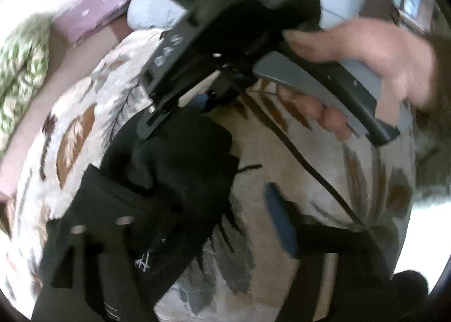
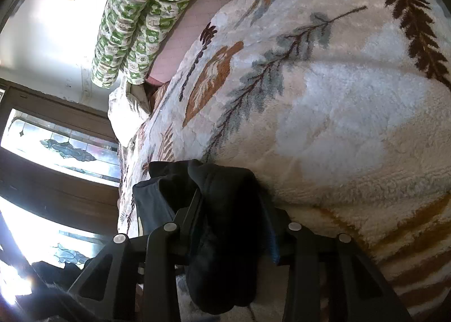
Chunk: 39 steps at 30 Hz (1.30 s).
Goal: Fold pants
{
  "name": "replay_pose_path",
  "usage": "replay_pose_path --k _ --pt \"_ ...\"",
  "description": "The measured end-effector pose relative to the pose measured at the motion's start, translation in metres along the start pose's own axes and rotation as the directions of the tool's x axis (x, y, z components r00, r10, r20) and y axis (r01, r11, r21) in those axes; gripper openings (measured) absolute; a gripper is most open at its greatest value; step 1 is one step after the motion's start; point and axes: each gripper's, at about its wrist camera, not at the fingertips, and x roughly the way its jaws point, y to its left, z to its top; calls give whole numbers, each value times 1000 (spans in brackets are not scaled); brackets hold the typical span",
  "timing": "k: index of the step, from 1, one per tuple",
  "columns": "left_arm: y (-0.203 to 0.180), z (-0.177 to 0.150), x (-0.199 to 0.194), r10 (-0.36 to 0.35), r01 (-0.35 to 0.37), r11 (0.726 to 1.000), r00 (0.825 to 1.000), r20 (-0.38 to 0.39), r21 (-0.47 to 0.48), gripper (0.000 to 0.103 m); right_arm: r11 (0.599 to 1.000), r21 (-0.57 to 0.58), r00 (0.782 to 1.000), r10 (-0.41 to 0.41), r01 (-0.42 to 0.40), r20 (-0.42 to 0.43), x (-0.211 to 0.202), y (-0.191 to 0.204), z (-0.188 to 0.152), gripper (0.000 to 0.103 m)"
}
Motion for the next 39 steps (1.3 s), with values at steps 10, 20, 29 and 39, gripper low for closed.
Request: replay_pose_path --k 10,20,29,39 --pt "20 7 37 80 -82 995 996 -40 -48 83 999 22 1000 26 -26 5 0 -2 -1 40" --pt "33 2 24 -13 18 972 1000 21 -233 25 1000 -12 999 -4 4 49 -5 9 -3 24" --pt "55 -11 -6 -114 151 907 987 115 -393 17 1000 -26 997 9 -7 73 -13 38 -7 20" --pt "66 -17 -21 -151 208 870 976 159 -447 16 1000 -17 995 4 -3 99 -18 59 -8 20"
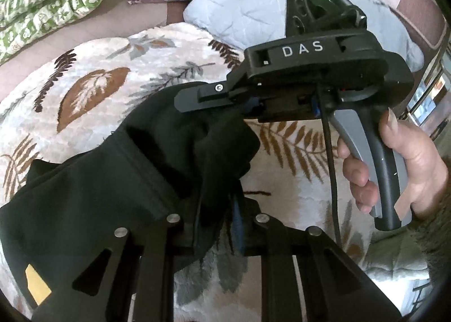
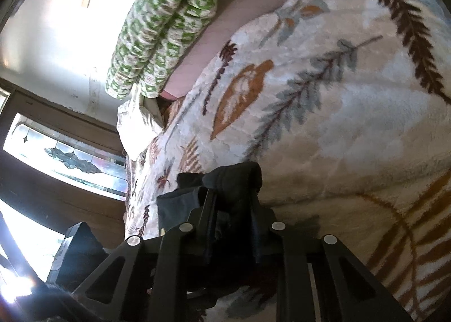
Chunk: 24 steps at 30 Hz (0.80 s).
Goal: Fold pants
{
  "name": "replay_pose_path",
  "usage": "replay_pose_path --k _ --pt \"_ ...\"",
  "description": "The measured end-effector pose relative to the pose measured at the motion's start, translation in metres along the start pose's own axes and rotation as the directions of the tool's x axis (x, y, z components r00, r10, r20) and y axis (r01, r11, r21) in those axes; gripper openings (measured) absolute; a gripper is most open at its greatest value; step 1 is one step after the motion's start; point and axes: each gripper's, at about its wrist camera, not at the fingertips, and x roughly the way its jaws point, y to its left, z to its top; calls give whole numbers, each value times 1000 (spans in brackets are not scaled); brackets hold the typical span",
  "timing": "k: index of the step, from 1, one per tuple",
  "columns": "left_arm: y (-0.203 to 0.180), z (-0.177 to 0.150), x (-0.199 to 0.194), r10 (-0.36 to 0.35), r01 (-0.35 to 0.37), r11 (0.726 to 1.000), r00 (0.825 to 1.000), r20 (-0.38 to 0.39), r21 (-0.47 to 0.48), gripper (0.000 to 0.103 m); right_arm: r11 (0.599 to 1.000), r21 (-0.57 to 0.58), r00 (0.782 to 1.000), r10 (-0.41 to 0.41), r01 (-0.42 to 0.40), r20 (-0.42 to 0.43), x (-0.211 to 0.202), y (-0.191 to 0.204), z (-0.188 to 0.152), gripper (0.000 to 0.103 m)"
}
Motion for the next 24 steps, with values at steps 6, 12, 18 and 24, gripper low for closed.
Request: replay_pose_path --k 6,12,18,24 --pt "19 -1 -29 -48 53 994 997 53 -91 16 996 -76 998 -39 36 -48 8 50 3 12" --pt "59 -15 -46 -64 71 981 997 48 -183 16 994 -97 994 -54 44 -100 43 81 -5 13" --pt "72 -22 -60 -79 92 974 994 71 -207 16 991 -122 989 -64 47 -133 61 106 -6 13" --pt "107 -37 -83 -70 94 957 993 96 -274 16 988 -156 983 -34 6 -181 91 139 -8 16"
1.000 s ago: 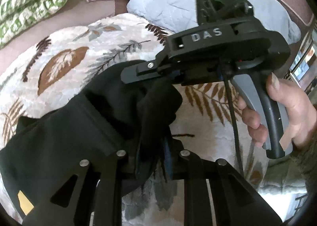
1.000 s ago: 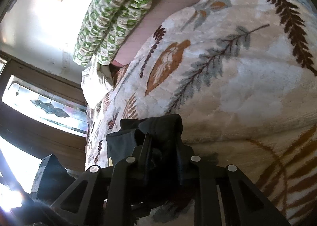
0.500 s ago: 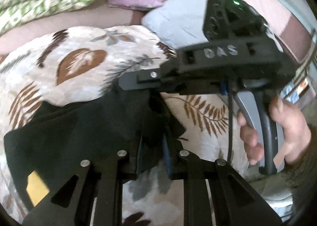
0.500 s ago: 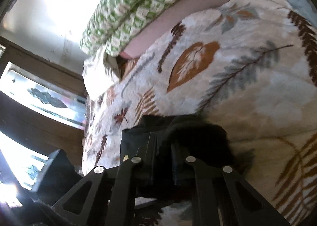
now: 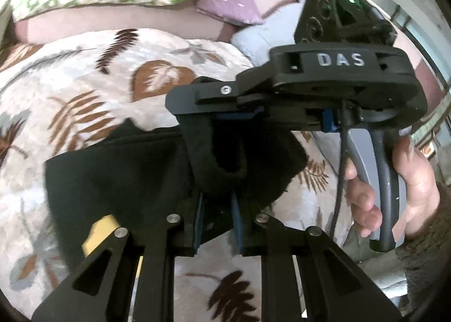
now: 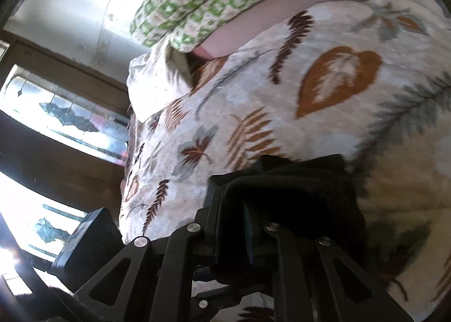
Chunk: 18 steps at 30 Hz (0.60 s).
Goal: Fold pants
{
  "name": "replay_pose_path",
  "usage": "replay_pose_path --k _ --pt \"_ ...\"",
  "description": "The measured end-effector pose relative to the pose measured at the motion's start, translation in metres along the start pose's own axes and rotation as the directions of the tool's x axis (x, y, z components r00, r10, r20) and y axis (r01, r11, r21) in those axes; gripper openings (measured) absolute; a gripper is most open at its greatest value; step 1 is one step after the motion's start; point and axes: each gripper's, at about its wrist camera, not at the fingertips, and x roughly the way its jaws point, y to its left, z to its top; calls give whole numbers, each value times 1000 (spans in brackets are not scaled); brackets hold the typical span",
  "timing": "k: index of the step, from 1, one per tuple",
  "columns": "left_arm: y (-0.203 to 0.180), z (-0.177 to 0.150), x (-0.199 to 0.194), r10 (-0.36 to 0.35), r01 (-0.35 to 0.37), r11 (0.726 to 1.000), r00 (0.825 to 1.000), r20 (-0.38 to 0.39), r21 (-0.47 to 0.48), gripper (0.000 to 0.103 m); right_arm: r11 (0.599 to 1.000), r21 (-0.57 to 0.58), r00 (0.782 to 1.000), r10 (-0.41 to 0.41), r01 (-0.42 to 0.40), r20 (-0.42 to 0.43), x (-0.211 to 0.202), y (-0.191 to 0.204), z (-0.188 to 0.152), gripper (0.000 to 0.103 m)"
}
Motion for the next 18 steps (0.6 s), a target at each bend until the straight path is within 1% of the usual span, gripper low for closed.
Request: replay_pose_path --k 4,7,9,10,11,12,14,16,17,18 --pt "26 -8 -12 20 -20 999 1000 2 -34 16 999 -34 999 -1 -1 -50 30 24 5 16" --pt "44 -20 -26 39 -39 999 999 -15 -20 16 998 -65 993 -20 13 -119 60 43 8 17" --pt "56 -30 -37 60 -61 998 998 -25 -9 16 995 -93 984 -53 38 -167 83 54 9 21" --pt "62 -35 -41 65 -65 998 998 -28 -12 16 991 -114 978 -90 69 -187 97 60 9 22" --pt "68 -40 -48 69 -69 997 997 -30 -17 16 987 -124 972 -121 97 -201 110 63 9 26" --pt "75 -44 -53 72 -73 997 997 -35 -18 16 987 -124 969 -131 107 -210 117 64 9 31" --pt "85 -50 -60 86 -87 996 996 -36 -23 16 981 -132 961 -167 140 -221 130 67 7 36" --pt "92 -50 -63 74 -76 996 997 -38 -41 16 974 -144 952 -203 173 -231 138 71 4 46" --pt "92 -51 -65 69 -70 996 997 -34 -46 16 967 -158 945 -232 199 -233 140 75 3 49" --pt "91 -50 -65 59 -60 997 998 -30 -49 16 958 -177 935 -265 227 -235 141 79 1 50"
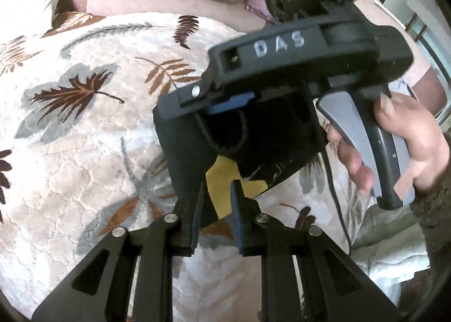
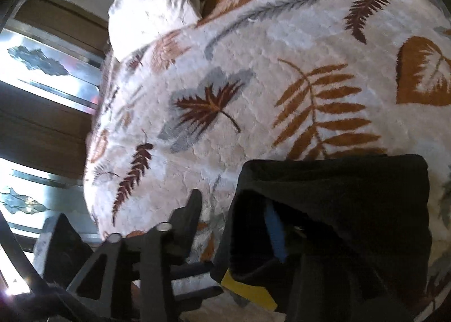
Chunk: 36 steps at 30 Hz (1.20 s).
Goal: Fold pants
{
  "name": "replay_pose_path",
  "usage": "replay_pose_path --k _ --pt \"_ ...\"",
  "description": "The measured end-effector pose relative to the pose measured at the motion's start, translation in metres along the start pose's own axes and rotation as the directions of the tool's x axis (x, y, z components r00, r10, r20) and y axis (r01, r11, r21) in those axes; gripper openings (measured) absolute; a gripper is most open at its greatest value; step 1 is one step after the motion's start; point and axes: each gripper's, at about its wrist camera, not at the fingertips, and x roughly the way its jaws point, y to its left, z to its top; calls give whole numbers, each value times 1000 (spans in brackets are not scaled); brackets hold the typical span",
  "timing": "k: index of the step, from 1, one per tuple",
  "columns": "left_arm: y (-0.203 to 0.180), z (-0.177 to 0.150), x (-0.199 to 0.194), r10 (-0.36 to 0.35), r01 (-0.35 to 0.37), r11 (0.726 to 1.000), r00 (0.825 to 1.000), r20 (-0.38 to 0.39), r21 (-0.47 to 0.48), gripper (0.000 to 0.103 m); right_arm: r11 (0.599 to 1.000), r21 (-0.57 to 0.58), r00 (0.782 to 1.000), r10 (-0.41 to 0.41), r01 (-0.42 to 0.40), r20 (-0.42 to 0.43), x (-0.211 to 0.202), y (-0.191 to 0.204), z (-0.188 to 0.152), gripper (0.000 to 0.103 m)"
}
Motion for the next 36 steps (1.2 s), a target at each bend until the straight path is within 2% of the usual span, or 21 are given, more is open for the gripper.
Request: replay_pose_path --k 3,5,8,12,15,17,20,23,28,31,34,35,36 --pt "-7 -1 -3 -20 20 1000 1000 14 17 16 994 -50 994 -97 95 -40 -4 17 -1 60" --pt "-13 -2 -5 -27 26 999 999 30 27 16 984 -97 986 -154 147 -64 -12 28 -4 62" --pt "-17 -2 -5 -45 44 999 998 39 17 16 978 -129 983 -171 162 -67 -34 37 -9 65" --pt "-24 -4 -3 -68 68 998 997 35 10 16 984 -115 989 -142 137 -34 -66 37 -10 65" --pt "-30 -6 -3 -76 76 997 996 39 8 16 998 -48 999 -52 52 -8 -74 32 -5 71" --pt "-28 -10 -6 -67 67 998 997 41 -4 16 1000 -27 1000 -8 8 -11 -61 29 1 73" --pt "-15 -15 -11 -42 44 998 998 41 -41 16 993 94 997 71 -69 -18 -23 13 9 76" --pt "-3 -16 -16 -29 31 997 999 42 -64 16 979 193 996 79 -69 -44 3 -1 0 75" --pt "5 -14 -12 -52 56 994 998 43 -94 16 977 200 996 78 -68 -39 -23 1 -23 75" --pt "-7 -13 -8 -47 49 996 998 41 -70 16 978 187 992 108 -94 -66 -47 2 -34 75" --pt "-24 -9 -2 -46 47 998 998 32 -40 16 983 121 988 144 -136 -56 -78 3 -39 76" --pt "-28 -8 0 -49 50 998 998 30 -33 16 986 105 989 138 -132 -52 -86 3 -38 76" --pt "-33 -6 2 -50 51 998 998 31 -34 16 995 65 997 78 -77 -13 -99 5 -36 75"
